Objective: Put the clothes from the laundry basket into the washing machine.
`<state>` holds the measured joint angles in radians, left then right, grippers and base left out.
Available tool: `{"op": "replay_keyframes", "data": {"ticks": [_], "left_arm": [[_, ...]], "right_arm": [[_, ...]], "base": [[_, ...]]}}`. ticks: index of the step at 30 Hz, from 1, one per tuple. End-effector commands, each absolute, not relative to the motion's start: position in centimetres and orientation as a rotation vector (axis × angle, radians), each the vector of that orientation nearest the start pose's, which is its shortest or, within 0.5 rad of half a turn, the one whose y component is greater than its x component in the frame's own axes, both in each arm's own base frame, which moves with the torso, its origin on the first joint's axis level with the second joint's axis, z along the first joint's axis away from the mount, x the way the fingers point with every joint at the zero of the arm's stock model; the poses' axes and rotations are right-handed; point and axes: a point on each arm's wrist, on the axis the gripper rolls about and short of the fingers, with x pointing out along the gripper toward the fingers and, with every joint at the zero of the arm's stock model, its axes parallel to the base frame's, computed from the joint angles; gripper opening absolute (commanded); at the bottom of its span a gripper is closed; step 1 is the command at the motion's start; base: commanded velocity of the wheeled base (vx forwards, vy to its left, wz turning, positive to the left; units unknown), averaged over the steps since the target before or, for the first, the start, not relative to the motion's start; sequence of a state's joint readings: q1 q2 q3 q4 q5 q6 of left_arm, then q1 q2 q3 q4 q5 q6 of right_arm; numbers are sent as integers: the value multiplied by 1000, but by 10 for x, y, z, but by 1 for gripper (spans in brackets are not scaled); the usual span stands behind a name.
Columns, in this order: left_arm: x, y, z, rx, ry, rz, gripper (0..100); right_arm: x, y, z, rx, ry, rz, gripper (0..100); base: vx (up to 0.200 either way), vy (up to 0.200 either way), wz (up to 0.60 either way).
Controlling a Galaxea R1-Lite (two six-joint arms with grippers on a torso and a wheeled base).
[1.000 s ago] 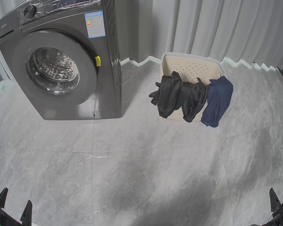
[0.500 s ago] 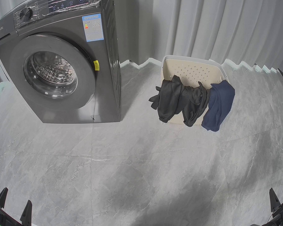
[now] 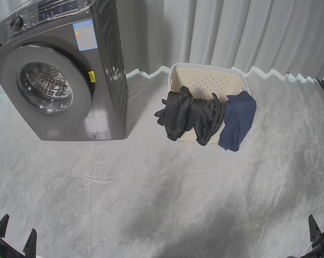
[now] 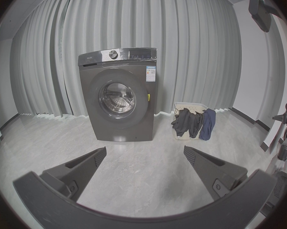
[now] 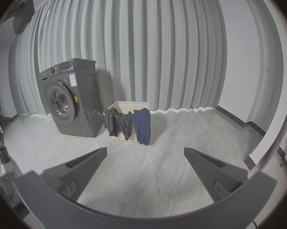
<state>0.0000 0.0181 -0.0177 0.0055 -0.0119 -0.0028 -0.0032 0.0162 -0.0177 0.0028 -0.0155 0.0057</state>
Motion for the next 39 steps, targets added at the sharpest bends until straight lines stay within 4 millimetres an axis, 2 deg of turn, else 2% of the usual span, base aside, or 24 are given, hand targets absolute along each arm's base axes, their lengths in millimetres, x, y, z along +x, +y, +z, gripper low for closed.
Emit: {"op": "replay_keyframes", "data": {"ticks": [1,9,18,39], "left_arm": [[-23,0,75,-2,8,-12,100],[-23,0,75,-2,8,-12,100],[-23,0,75,-5,8,-11,100],[-23,0,75,-5,8,-11,100]], "right_arm": [[-22,0,76,6,11,-18,100],[-22,0,76,6,11,-18,100],[-22,0,76,6,11,-18,100],[-22,0,76,6,11,-18,100]], "base": [[0,-200,0],[0,-200,0],[0,0,0],[200,0,0]]}}
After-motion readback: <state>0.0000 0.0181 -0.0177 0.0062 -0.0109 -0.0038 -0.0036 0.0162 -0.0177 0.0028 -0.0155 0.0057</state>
